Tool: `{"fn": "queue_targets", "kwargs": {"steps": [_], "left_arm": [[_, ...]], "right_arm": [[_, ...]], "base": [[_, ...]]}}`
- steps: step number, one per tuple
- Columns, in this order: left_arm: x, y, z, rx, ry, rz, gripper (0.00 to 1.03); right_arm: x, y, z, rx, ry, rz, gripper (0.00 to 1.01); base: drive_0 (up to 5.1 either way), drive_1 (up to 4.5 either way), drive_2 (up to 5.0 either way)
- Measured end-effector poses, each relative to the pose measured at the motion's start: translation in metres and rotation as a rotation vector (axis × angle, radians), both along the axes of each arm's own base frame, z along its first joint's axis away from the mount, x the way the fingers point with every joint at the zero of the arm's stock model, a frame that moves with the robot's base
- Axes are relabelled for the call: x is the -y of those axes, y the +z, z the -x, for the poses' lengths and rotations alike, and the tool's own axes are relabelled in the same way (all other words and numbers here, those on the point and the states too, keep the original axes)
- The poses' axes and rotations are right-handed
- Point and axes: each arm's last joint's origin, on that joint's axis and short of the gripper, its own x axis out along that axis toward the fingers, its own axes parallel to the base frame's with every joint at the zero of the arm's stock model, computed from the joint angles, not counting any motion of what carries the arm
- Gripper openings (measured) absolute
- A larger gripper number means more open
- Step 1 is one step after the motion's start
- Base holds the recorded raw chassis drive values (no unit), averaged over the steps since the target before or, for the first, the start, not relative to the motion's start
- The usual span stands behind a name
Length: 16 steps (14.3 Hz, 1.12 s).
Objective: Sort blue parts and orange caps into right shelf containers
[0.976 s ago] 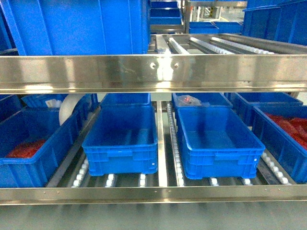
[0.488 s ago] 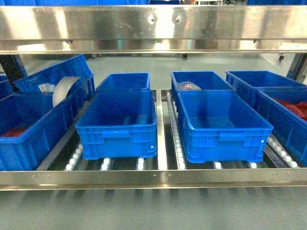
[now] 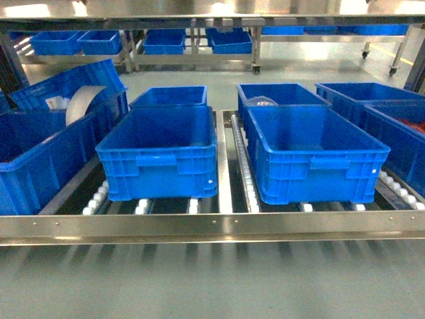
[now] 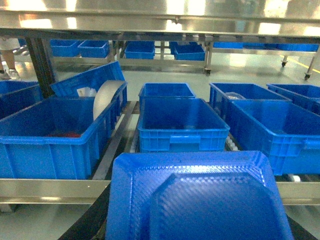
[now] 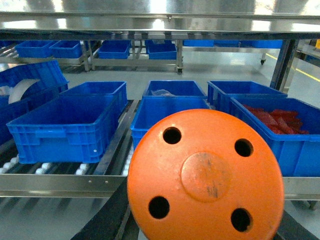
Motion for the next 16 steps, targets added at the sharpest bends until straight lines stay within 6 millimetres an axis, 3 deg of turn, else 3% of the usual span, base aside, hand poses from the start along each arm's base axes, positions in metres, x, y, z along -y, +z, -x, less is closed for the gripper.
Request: {"fn": "queue_targets", "kwargs": {"steps": [16], "left_arm": [[0.0,0.0,0.0,0.0,0.0,0.0,0.43]], "right_arm": [[0.0,0.0,0.0,0.0,0.0,0.002,0.43]], "base": [[0.0,0.0,0.0]]}}
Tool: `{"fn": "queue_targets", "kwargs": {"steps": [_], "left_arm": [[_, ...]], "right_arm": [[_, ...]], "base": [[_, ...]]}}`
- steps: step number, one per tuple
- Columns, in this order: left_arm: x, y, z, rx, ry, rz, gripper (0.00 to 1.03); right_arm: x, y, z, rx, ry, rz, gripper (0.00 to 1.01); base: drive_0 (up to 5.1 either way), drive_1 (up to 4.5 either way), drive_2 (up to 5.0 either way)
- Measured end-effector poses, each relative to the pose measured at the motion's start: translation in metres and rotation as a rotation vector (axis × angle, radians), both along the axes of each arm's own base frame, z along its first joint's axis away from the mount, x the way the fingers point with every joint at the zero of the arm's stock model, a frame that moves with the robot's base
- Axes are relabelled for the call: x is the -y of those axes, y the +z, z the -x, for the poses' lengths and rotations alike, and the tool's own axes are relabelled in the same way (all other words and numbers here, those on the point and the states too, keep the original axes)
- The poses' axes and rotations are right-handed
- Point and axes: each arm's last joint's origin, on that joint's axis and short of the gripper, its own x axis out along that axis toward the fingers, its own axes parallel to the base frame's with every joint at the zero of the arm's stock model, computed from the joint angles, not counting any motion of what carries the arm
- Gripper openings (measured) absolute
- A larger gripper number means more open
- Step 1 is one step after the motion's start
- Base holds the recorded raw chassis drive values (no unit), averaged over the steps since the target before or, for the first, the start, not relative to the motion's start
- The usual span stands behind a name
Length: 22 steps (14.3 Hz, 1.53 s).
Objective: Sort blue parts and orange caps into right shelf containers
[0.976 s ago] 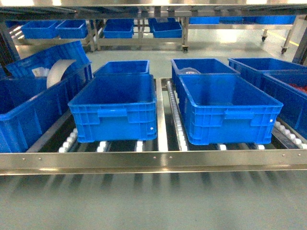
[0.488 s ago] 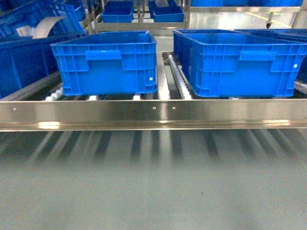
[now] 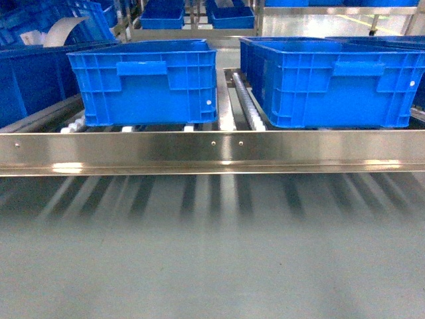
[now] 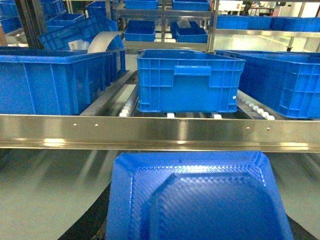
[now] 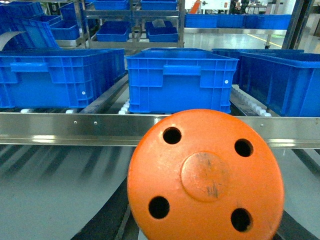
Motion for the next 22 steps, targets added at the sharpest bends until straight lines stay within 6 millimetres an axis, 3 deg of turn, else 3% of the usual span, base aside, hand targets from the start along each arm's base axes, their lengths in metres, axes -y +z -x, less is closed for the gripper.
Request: {"fn": "queue_targets", "kwargs": {"steps": [8,22], "left_arm": [[0.0,0.0,0.0,0.0,0.0,0.0,0.43],[0.0,0.0001,0.0,0.002,0.001,0.0,0.43]], "right_arm": [[0.0,0.0,0.0,0.0,0.0,0.0,0.43],[0.0,0.0001,0.0,0.001,0.0,0.0,0.43]], "base": [[0.0,0.05,0.0],[0.0,4.25,-4.3]]}}
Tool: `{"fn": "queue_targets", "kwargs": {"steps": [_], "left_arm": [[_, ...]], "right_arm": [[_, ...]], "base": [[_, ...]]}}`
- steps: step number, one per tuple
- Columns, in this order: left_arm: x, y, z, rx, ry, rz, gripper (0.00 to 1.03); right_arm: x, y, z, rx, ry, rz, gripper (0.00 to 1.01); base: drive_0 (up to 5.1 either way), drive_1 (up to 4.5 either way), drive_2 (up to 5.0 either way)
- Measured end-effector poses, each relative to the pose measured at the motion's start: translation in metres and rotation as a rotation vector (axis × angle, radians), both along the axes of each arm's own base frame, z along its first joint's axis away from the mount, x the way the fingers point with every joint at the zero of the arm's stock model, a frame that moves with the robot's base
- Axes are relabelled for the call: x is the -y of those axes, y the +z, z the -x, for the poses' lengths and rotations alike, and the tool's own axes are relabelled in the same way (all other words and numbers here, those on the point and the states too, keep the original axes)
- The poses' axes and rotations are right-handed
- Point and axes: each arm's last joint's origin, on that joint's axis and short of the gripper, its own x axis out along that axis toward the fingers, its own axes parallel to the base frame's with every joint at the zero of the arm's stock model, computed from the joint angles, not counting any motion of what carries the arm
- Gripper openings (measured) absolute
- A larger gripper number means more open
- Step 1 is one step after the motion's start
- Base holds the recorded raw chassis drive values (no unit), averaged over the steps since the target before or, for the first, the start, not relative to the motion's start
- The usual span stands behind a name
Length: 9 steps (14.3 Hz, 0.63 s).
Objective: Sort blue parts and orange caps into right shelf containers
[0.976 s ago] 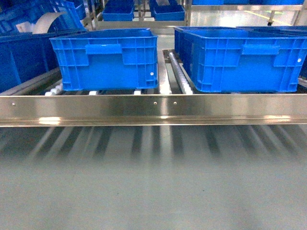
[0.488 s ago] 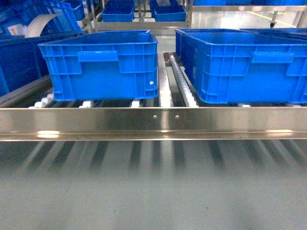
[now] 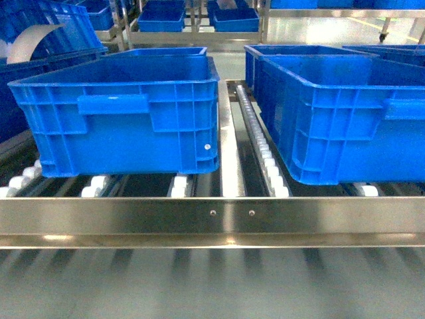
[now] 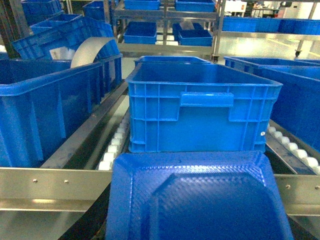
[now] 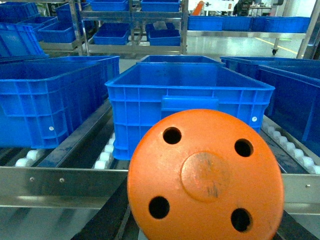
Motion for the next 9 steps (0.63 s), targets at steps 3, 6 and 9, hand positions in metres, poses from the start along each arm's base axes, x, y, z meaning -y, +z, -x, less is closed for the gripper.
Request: {"fn": "queue_targets", "kwargs": {"steps": [3,6,9], "left_arm": [[0.0,-0.0001,0.0,-0.001,-0.001,0.0,0.43],[0.0,-0.0002,0.0,-0.002,-0.002,0.0,0.43],[0.0,-0.0001,0.0,-0.001,-0.001,0.0,0.43]], "right_arm": [[0.0,0.0001,0.0,0.001,0.0,0.0,0.43],[0.0,-0.0001,0.0,-0.002,0.0,0.0,0.43],[0.0,-0.0003,0.0,-0.003,-0.001,0.0,0.43]], "base": [[-0.1,4.2,-4.4],[0.0,4.29,-4.3],[0.0,1.45,-1.4]]}}
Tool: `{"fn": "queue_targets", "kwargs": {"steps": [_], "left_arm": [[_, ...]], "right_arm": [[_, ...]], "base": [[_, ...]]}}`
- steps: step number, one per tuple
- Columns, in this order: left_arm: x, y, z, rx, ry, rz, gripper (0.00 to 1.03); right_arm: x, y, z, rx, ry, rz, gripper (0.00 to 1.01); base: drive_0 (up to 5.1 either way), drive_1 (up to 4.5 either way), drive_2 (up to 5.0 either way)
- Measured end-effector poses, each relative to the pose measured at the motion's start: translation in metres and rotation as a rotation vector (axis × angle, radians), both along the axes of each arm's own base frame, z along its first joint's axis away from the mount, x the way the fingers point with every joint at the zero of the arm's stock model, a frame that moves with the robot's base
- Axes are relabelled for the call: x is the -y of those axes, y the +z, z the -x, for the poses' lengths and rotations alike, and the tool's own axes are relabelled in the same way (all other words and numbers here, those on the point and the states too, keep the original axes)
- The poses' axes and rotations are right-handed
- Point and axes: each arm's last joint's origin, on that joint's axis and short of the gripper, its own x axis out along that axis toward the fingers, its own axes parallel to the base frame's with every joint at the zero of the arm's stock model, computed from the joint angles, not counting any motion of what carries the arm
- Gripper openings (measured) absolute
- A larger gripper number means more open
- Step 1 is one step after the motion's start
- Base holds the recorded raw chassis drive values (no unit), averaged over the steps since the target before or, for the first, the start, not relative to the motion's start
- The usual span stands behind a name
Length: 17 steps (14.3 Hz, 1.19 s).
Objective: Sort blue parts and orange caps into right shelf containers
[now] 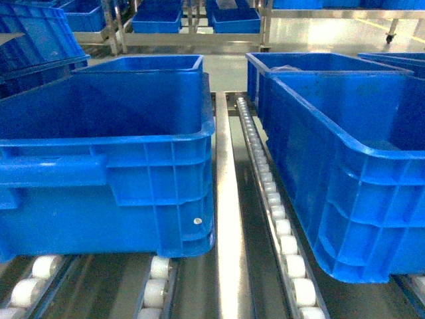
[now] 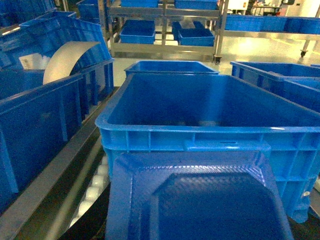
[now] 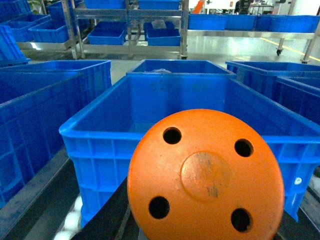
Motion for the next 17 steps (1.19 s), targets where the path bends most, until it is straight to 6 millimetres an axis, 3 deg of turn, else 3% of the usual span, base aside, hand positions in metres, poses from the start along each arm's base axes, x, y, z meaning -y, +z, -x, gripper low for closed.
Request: {"fn": "queue_targets", "kwargs": {"steps": [17], "left_arm": [[0.0,0.0,0.0,0.0,0.0,0.0,0.43]], "right_arm": [[0.0,0.0003,0.0,0.003,0.0,0.0,0.43]], "base": [[0.0,0.0,0.0]]}}
